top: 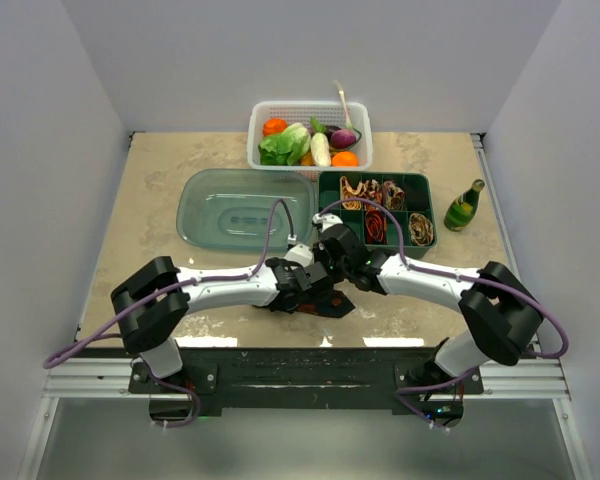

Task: Roll the ties
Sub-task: Roll the tie at the center of the board.

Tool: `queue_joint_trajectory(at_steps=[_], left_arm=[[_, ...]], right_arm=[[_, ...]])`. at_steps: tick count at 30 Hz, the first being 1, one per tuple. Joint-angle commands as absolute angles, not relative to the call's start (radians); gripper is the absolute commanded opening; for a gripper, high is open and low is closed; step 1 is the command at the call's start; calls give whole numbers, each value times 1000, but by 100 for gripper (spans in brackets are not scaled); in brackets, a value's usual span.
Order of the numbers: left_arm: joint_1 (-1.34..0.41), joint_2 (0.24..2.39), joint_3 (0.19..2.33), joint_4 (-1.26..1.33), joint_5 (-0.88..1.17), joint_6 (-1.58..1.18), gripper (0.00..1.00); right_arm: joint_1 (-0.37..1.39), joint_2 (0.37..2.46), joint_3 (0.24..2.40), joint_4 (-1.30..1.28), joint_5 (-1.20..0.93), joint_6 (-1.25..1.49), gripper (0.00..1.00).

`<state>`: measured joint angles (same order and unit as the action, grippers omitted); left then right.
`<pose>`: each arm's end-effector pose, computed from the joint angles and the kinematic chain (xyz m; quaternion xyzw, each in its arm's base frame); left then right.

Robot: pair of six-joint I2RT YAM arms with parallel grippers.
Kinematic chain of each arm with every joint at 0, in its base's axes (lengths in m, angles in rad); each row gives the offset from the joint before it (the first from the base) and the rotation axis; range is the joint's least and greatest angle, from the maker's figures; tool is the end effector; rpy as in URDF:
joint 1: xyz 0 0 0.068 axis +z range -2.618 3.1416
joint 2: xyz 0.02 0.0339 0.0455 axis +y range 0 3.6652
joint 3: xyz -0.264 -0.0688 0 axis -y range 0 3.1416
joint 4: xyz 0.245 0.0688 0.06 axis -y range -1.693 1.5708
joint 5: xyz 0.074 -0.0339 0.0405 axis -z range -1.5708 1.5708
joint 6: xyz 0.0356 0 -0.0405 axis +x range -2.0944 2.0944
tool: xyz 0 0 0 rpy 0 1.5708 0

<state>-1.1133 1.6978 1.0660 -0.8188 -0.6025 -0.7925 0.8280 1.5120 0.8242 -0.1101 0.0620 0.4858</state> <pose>0.1502 -0.2593 0.1765 0.1347 0.9439 0.1248 0.2746 0.2102 0.2256 0.1895 -0.1461 0.9143 0.2073 0.3159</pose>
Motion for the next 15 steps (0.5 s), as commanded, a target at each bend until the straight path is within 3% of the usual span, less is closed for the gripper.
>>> queue_joint_trajectory(at_steps=[1,7,15], left_arm=[[-1127,1615,1035,-666,-526,-776,59],[-1123,1539,1016,-684,-572,-810,76],[-1045,1392,951,-667,-572,-810,84]], right_arm=[[825,1493,819,-104,80,474,0],[825,1459,825,-81,42,454,0],[827,1431,841,-19,-35,437,0]])
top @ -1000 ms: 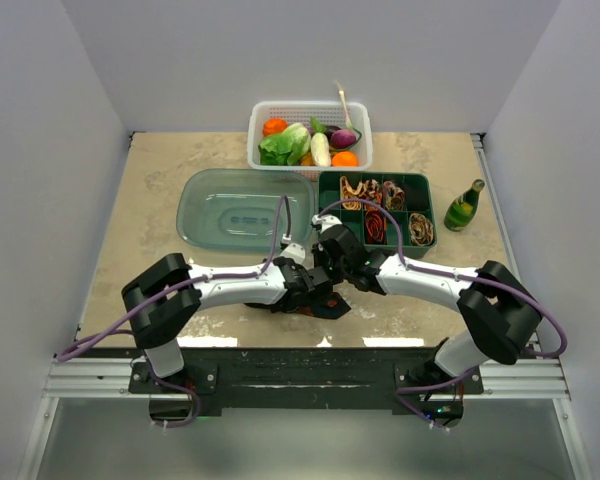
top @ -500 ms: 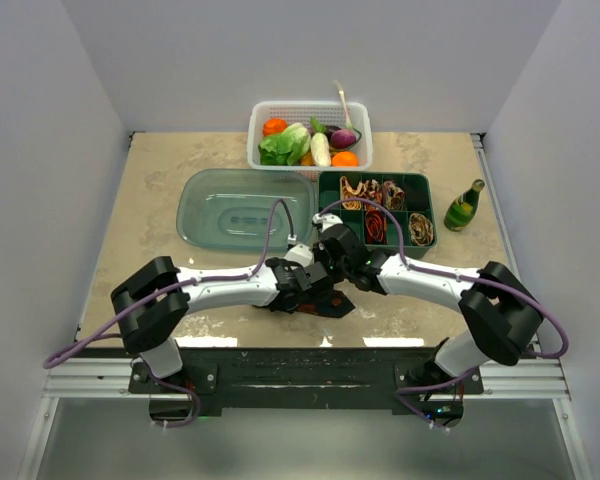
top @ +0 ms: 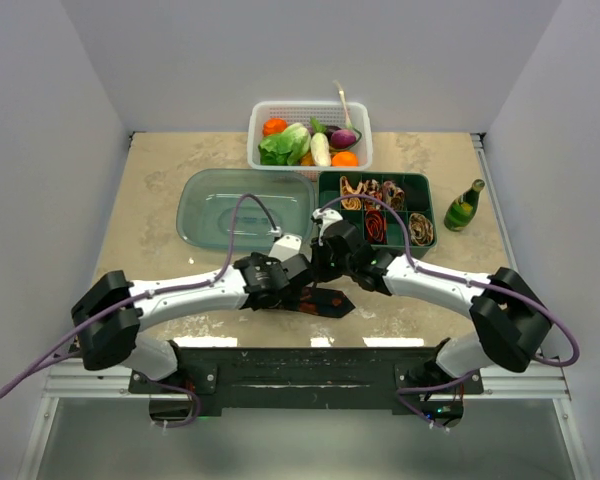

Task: Roll the ties
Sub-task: Roll the tie at the center of the board.

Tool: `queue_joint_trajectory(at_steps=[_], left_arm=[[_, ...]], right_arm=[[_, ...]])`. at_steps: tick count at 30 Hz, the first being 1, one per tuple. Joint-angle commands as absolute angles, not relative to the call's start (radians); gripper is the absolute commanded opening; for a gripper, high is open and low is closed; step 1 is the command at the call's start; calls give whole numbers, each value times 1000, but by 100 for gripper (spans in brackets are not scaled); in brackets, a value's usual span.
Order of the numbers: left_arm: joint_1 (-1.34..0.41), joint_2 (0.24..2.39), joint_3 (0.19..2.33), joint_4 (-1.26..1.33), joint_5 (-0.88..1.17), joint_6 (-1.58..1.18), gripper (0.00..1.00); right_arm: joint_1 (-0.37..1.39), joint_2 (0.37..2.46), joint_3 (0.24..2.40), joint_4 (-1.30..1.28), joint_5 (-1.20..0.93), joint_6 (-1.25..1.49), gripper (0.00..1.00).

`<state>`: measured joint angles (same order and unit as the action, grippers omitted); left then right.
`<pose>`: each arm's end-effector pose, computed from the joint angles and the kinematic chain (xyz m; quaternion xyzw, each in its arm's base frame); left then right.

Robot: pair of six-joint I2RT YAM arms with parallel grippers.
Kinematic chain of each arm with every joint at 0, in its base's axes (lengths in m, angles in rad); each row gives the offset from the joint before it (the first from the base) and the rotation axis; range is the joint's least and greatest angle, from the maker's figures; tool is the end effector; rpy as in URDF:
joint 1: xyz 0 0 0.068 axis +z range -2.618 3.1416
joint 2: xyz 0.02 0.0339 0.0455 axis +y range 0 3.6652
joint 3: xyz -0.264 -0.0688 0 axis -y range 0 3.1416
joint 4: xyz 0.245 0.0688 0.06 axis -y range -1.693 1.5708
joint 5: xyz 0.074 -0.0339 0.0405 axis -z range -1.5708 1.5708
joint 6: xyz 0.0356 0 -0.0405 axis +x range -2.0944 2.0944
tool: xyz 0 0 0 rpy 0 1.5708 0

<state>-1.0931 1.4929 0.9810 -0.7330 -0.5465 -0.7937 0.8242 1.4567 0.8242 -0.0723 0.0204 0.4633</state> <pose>0.1433 -0.2365 0.2101 0.0984 0.9460 0.0299 0.3073 0.2087 0.2245 0.2083 -0.1587 0.8937 0.2444 0.3412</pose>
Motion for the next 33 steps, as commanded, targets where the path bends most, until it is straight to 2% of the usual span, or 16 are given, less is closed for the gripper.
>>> queue_joint_trajectory(at_steps=[1,9,12,17,21,24,33], left_arm=[[-1034,1375,942,-660,-559,-805,85],[-870,1140,781,-525,-408,-762,89],[-799,1040,715,-463,-324,-758,95],[-591,922,591,-320,-28,-735,100],[-460,904,517,-218,237,-729,100],[-400,913,468,-161,323,-735,100],[-351,943,379,-83,379,-732,100]], right_arm=[[827,1434,842,-12,-46,437,0],[871,1495,906,34,-106,439,0],[914,1535,945,43,-113,442,0],[960,1604,1000,64,-133,449,0],[968,1646,1012,81,-146,459,0],[969,1655,1014,89,-150,457,0],[976,1700,993,109,-170,469,0]])
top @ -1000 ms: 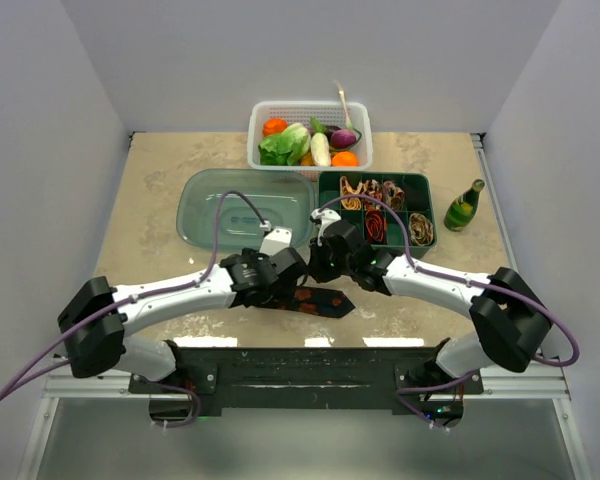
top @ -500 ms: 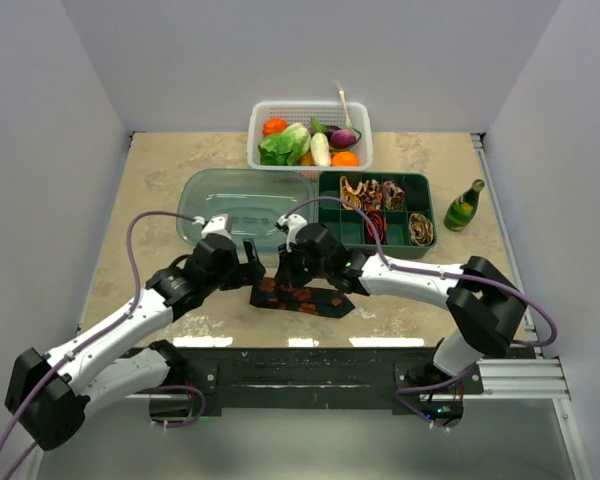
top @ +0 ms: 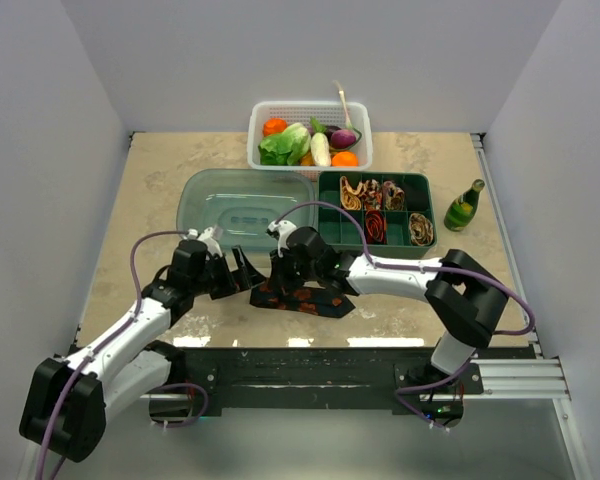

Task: Roll the ties
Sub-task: Roll the tie at the center of the board.

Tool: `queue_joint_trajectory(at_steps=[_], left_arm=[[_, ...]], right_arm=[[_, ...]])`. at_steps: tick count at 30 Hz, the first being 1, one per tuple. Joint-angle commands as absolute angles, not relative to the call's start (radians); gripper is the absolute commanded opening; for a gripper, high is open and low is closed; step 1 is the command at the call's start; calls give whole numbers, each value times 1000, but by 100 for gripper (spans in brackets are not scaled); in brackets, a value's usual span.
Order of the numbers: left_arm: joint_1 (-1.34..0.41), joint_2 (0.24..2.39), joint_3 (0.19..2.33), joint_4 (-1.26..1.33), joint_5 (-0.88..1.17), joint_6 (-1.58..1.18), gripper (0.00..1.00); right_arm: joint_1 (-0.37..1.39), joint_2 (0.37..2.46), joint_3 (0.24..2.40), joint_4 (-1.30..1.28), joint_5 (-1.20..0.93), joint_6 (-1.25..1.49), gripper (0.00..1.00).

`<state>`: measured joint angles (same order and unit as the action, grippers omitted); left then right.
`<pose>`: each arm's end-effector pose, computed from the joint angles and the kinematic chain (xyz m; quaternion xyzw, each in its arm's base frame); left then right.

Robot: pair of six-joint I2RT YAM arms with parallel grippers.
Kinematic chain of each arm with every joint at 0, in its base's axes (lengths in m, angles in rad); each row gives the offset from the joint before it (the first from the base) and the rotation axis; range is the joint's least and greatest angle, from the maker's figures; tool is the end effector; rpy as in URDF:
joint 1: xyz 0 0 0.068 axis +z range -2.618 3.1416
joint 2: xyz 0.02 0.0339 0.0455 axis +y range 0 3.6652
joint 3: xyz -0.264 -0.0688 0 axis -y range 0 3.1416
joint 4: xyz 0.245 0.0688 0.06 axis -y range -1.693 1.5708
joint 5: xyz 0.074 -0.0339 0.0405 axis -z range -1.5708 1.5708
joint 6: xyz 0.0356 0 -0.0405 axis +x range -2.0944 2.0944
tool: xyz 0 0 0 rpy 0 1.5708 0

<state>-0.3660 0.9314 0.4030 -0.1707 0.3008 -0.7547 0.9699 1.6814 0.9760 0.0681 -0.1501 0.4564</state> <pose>0.1708 -0.0768 0.1841 -0.1110 0.8916 -0.3369 0.2814 0.2005 0.3019 0.1977 -0.2588 0.8528 0.3442 0.2956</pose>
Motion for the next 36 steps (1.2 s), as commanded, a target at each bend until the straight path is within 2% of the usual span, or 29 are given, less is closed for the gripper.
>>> queue_joint_trajectory(at_steps=[1,12,19,30,34,36], left_arm=[[-351,949,370,-81,379,-732,99],[-353,985,252,78,425,-779,95],[-351,1031,203,205,468,-811,88],[-351,1130,144,419,522,-833,63],[-351,1140,147,443,522,-831,46],[-351,1137,153,445,523,-833,42]], right_arm=[[976,1701,986,109,-166,471,0],[976,1680,916,71,-110,466,0],[976,1666,885,71,-89,471,0],[976,1683,891,86,-80,485,0],[976,1686,897,84,-83,482,0],[976,1687,900,81,-83,480,0]])
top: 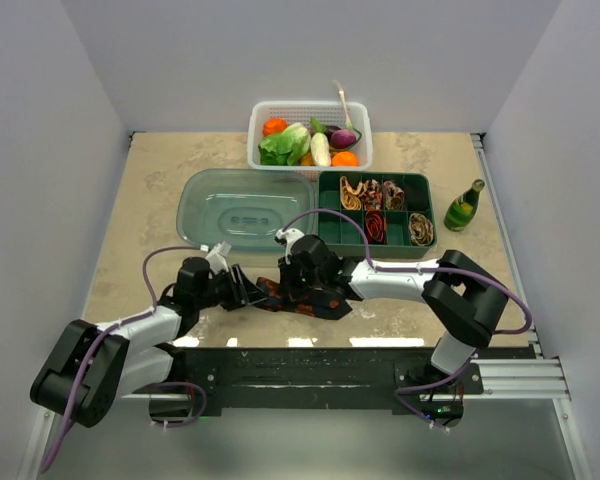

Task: Roll the ties
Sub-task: Roll the tie at the center of the board.

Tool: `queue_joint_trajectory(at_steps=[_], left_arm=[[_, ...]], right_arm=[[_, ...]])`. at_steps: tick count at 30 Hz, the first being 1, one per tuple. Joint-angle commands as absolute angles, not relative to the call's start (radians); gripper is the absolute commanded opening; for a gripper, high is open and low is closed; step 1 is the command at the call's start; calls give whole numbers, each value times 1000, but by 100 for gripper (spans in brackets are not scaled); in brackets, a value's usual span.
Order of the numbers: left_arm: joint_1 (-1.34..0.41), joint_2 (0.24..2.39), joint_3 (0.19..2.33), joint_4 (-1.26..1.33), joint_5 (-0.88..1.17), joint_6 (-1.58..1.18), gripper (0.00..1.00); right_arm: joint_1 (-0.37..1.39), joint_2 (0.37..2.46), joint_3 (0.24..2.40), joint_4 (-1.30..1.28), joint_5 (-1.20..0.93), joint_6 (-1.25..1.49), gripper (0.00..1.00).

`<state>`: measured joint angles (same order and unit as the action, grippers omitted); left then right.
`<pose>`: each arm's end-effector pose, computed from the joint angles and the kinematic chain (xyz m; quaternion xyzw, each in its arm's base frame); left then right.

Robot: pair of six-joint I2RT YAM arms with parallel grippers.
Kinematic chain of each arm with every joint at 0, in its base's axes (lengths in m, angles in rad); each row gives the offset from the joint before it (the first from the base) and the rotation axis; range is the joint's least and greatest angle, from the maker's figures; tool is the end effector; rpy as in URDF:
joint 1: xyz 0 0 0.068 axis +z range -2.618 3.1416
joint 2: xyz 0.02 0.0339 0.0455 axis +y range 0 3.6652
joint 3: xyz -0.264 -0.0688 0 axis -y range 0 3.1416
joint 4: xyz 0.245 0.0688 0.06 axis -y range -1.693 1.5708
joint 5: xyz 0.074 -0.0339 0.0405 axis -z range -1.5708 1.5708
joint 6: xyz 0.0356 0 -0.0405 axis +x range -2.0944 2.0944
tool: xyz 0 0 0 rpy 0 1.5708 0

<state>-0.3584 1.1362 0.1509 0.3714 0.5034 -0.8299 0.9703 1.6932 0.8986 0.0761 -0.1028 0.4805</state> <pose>0.1627 -0.0793 0.1213 -0.0893 0.8627 -0.4328 0.2457 0.1942 0.2901 0.1707 -0.2411 0.8771 0.3089 0.2778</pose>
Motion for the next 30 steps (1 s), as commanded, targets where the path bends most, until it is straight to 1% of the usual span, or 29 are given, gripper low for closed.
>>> queue_joint_trajectory(at_steps=[1,4,14,18,23,30], left_arm=[[-353,1134,158,440,522,-831,36],[-353,1121,192,391,497,-804,30],[-360,1121,316,125,413,-693,21],[-368,1143,376,23,364,-654,15],[-414,1181,462,-118,264,-609,13],[-508,1218,560,-228,111,-600,11]], right_arm=[[976,1687,900,81,-83,482,0],[976,1687,908,75,-86,477,0],[976,1666,926,60,-77,472,0],[974,1661,933,49,-72,466,0],[976,1667,939,45,-69,466,0],[974,1692,945,32,-41,459,0]])
